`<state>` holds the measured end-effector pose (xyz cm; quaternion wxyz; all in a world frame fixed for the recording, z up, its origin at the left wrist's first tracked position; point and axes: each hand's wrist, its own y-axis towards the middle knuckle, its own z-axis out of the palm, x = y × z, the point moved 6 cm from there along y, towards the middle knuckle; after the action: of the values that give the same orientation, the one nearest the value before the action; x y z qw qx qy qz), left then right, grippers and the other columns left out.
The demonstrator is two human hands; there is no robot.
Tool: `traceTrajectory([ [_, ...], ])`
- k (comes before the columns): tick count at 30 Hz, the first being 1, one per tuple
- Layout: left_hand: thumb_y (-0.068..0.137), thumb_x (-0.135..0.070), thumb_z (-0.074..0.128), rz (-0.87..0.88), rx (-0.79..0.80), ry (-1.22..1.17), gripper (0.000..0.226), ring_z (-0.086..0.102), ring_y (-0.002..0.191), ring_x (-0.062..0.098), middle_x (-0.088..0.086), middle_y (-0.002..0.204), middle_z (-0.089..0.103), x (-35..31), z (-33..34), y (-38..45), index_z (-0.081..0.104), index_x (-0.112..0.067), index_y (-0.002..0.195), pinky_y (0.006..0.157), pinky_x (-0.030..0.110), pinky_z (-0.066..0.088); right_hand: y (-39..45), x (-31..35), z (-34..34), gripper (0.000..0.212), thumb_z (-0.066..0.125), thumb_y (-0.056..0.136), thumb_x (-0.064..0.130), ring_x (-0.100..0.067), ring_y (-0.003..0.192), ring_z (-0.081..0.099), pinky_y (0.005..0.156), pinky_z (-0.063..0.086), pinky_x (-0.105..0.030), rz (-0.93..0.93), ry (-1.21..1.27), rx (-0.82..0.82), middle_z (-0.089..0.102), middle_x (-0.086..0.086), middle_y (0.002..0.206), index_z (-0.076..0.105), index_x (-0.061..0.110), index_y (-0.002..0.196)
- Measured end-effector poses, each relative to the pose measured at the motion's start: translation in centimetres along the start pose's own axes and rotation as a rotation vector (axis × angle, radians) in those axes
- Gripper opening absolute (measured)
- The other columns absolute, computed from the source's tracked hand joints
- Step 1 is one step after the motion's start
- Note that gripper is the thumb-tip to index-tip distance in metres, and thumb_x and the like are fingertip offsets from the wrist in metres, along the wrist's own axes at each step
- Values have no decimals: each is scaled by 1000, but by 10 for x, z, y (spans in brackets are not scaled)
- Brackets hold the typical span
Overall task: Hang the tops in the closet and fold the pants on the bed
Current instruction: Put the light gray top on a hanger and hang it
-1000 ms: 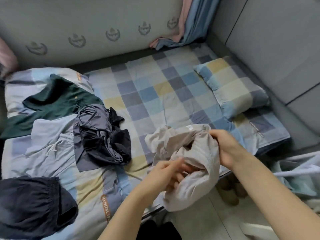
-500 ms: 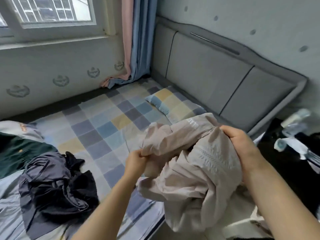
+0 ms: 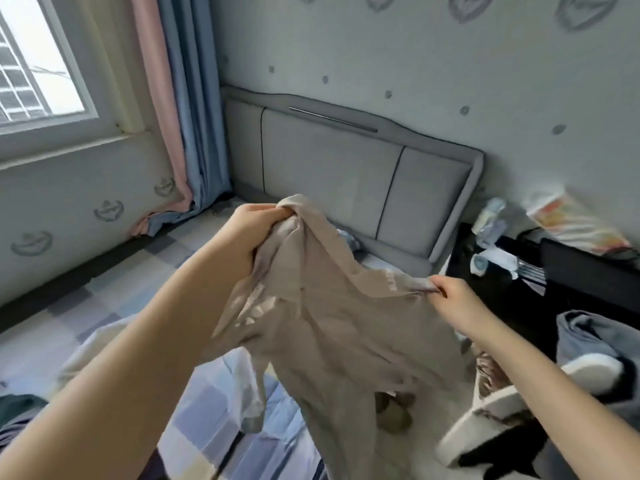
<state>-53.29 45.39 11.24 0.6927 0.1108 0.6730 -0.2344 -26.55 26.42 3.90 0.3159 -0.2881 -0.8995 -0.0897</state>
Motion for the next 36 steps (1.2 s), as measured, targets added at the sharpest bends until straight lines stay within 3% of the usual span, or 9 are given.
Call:
traceTrajectory([
  [4, 84, -11, 71, -91, 149, -29, 19, 69, 77, 25, 17, 89, 71, -28, 47, -12, 72, 5, 95, 76, 38, 59, -31, 26, -13, 40, 59, 91, 21, -19, 109, 57, 86, 45, -28, -65, -14, -27, 59, -2, 119, 50, 20, 130],
  [7, 83, -13, 73, -117, 256, -4, 22, 68, 78, 26, 16, 89, 71, -43, 80, -20, 72, 2, 99, 76, 39, 58, -83, 98, -33, 73, 64, 83, 49, -8, 122, 41, 101, 36, -23, -484, 80, -233, 38, 8, 134, 26, 32, 144],
  [10, 86, -15, 70, -137, 357, 22, 15, 64, 75, 24, 12, 81, 67, -49, 117, -30, 69, -2, 94, 72, 34, 54, -125, 151, -29, 86, 67, 77, 55, -29, 130, 34, 112, 28, -36, -813, -395, -385, 32, -6, 141, 26, 23, 145],
  [15, 92, -10, 61, -240, 444, -113, 17, 62, 73, 22, 13, 90, 61, -35, 158, -33, 61, -2, 106, 67, 31, 54, -122, 163, -58, 19, 68, 87, 20, -37, 107, 58, 90, 47, -48, -796, -622, -677, 64, -13, 115, 68, 5, 97],
  [18, 95, -5, 55, -248, 543, -146, 11, 63, 64, 19, 12, 80, 63, -30, 170, -31, 63, 2, 98, 55, 28, 56, -116, 156, -82, 20, 57, 95, 17, -29, 92, 62, 84, 50, -39, -848, -615, -647, 65, -11, 93, 65, 2, 85],
  [21, 96, -10, 55, -221, 589, -116, 26, 61, 61, 17, 8, 69, 65, -21, 182, -32, 71, -1, 77, 67, 27, 54, -108, 142, -99, 21, 48, 99, 24, -22, 66, 53, 60, 45, -34, -685, -338, -499, 53, -2, 74, 52, 5, 90],
  [27, 82, -59, 59, 27, 891, 127, 51, 67, 107, 20, 4, 118, 70, -10, 222, -64, 62, -30, 124, 95, 32, 50, -83, 80, -145, 20, 41, 101, 30, -6, 54, 41, 49, 33, -20, -164, 95, -469, 45, 2, 66, 43, 12, 93],
  [30, 77, -35, 81, 238, 1001, 288, 47, 68, 103, 5, -14, 110, 72, 0, 263, -97, 59, -37, 118, 81, 17, 54, -83, 56, -164, 21, 41, 101, 29, -12, 64, 44, 62, 36, -27, -57, 158, -444, 47, 1, 74, 46, 8, 98],
  [36, 62, -31, 73, 591, 686, 854, 51, 56, 75, 5, -23, 79, 55, 28, 337, -117, 39, -44, 98, 60, 22, 44, -117, 2, -233, 21, 44, 98, 19, -12, 53, 33, 49, 30, -22, 31, 279, -520, 39, 0, 62, 46, 13, 78],
])
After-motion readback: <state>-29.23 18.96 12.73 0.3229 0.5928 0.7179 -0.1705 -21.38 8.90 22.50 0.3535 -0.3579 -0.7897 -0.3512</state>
